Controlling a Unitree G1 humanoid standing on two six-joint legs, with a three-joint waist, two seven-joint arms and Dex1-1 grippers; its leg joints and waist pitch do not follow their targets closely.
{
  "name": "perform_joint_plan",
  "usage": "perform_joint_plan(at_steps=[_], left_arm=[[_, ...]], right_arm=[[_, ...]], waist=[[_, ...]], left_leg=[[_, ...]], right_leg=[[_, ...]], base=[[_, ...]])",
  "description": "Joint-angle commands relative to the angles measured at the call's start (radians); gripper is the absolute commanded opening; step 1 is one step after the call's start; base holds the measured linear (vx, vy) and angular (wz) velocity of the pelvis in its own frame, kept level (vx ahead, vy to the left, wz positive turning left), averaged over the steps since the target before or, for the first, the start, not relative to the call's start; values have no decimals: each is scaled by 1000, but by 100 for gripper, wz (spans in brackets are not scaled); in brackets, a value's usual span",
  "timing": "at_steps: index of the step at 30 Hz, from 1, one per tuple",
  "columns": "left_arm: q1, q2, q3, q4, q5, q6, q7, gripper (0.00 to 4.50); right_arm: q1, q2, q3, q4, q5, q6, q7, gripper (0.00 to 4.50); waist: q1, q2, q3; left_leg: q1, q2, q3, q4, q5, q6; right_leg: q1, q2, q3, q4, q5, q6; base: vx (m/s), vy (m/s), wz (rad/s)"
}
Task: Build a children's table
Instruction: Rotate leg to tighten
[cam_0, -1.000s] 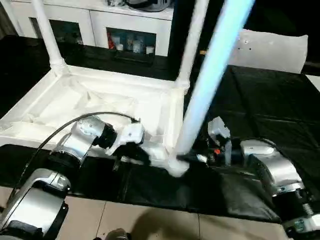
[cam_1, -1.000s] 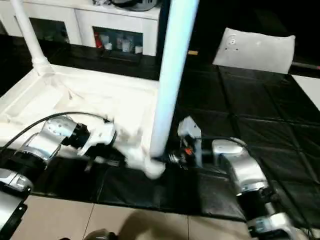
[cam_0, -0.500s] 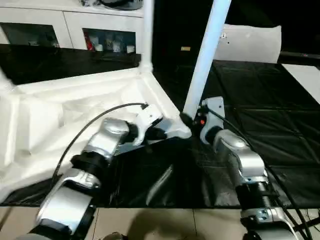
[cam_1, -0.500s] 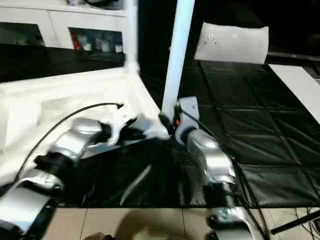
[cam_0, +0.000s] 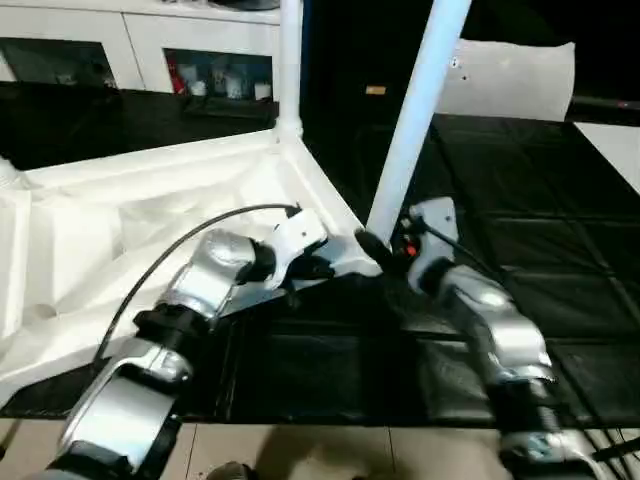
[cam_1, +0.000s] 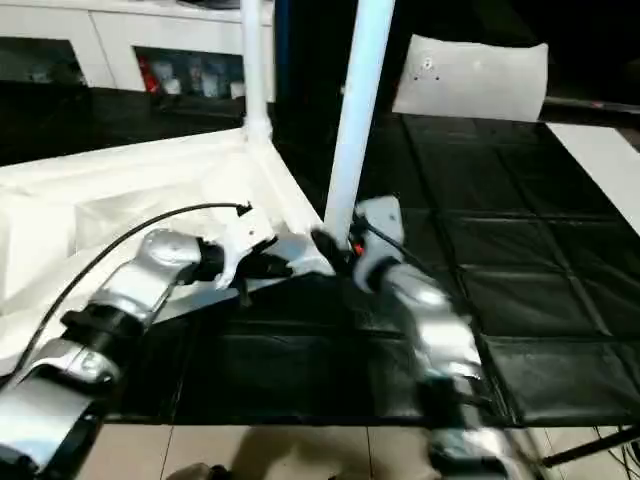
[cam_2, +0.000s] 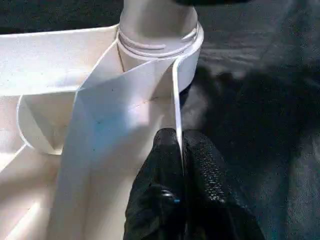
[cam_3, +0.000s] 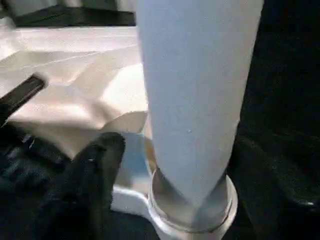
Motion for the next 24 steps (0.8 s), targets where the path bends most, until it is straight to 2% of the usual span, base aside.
perform_joint_plan(at_steps=[1, 4, 6, 8, 12, 17, 18, 20, 22, 24], left_arm=[[10, 14, -29, -17, -6, -52, -71, 0], [13, 50, -66, -3, 0, -136, -151, 0], [11, 62, -71, 8, -8, -166, -192, 0], [6, 69, -65, 16, -25, -176, -234, 0], [-8, 85, -75, 40, -31, -226, -315, 0], [-21, 109, -107, 61, -24, -285, -395, 0], [-21, 110, -108, 61, -24, -287, -399, 0], [-22, 122, -122, 58, -19, -306, -438, 0], [-24, 128, -129, 60, -14, -322, -465, 0], [-26, 131, -135, 64, -12, -338, -487, 0]], right_arm=[[13, -39, 13, -24, 23, -31, 94, 394], [26, -120, 17, -27, 33, -51, 212, 411], [30, -160, 30, -24, 40, -64, 269, 425], [31, -195, 46, -22, 49, -74, 333, 437], [29, -237, 75, -5, 56, -110, 437, 437], [21, -263, 106, 7, 78, -116, 541, 437], [20, -263, 108, 7, 79, -116, 545, 422], [16, -268, 125, 3, 87, -104, 587, 422], [12, -270, 138, 1, 94, -96, 616, 391], [5, -268, 151, 5, 98, -96, 633, 381]], waist=[[6, 6, -53], [7, 7, -53], [13, 9, -52], [17, 6, -53], [26, 5, -55], [32, 2, -52], [35, 4, -52], [39, 4, -51], [46, 2, -52], [49, 3, -52]], left_leg=[[28, 64, -24, -60, -165, 65], [30, 65, -24, -62, -174, 65], [32, 66, -23, -61, -176, 66], [33, 65, -22, -60, -166, 67], [32, 67, -21, -57, -145, 83], [31, 68, -19, -57, -159, 89], [32, 71, -19, -59, -162, 82], [34, 71, -19, -59, -171, 77], [34, 72, -18, -59, -160, 76], [34, 72, -18, -60, -154, 76]], right_leg=[[41, -78, 45, -68, 0, -238], [36, -76, 44, -68, -15, -242], [36, -77, 44, -69, -23, -244], [35, -76, 44, -65, -7, -250], [37, -78, 42, -60, 29, -262], [36, -77, 40, -62, -1, -264], [34, -78, 40, -61, -14, -265], [32, -78, 40, -61, -25, -266], [32, -78, 40, -59, -11, -267], [32, -79, 39, -57, -5, -266]], base=[[0, 0, 0], [0, 0, 0], [0, 0, 0], [0, 0, 0], [0, 0, 0], [0, 0, 0], [0, 0, 0], [0, 0, 0], [0, 0, 0], [0, 0, 0]])
